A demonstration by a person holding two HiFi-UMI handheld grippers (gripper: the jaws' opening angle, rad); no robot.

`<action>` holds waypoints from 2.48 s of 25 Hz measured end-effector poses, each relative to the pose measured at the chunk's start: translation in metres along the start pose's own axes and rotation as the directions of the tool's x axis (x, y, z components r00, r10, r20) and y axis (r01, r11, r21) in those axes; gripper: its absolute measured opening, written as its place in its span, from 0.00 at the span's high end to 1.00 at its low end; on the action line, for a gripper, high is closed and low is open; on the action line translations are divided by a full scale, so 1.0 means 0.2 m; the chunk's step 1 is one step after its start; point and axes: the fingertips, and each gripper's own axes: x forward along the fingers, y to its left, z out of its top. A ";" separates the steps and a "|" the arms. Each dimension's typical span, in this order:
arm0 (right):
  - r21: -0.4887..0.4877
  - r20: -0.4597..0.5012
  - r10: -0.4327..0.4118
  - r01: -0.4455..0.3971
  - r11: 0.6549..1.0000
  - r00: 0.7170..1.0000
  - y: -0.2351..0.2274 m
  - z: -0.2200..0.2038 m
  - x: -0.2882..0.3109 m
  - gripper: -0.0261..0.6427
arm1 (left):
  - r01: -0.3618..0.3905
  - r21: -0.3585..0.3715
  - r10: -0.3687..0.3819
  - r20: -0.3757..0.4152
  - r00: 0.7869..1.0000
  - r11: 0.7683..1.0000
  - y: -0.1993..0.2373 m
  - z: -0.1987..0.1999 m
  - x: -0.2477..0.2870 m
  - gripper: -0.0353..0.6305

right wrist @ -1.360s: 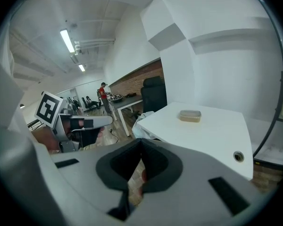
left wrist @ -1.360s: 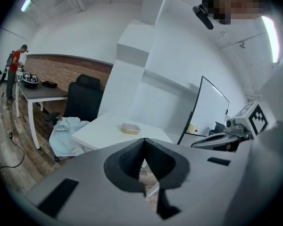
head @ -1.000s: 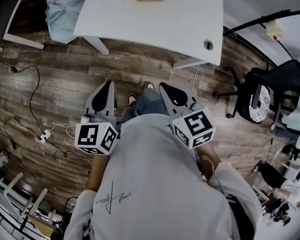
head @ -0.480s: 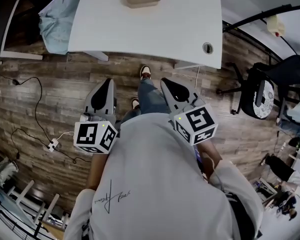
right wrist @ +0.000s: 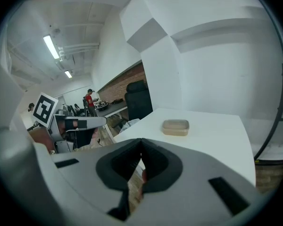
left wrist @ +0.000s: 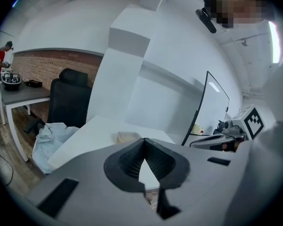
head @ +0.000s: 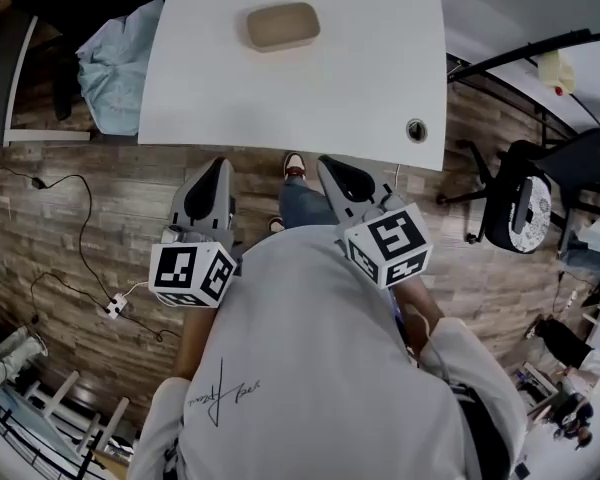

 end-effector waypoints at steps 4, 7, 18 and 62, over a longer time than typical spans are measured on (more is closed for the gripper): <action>0.000 0.003 0.003 -0.003 1.000 1.000 -0.10 0.06 0.07 0.95 | -0.002 0.003 0.002 0.004 1.000 1.000 0.02 0.06 0.12 0.94; 0.002 0.010 0.002 -0.002 1.000 1.000 -0.18 0.11 0.11 0.95 | -0.006 0.007 0.006 0.006 1.000 1.000 0.03 0.10 0.20 0.94; 0.021 0.041 0.009 -0.010 1.000 0.999 -0.42 0.21 0.22 0.95 | -0.014 0.028 0.013 0.020 1.000 1.000 0.01 0.20 0.48 0.94; 0.208 -0.057 -0.061 0.072 0.975 0.996 -0.99 0.15 0.72 0.95 | 0.044 0.020 -0.042 -0.105 0.994 0.999 0.18 0.29 1.06 0.94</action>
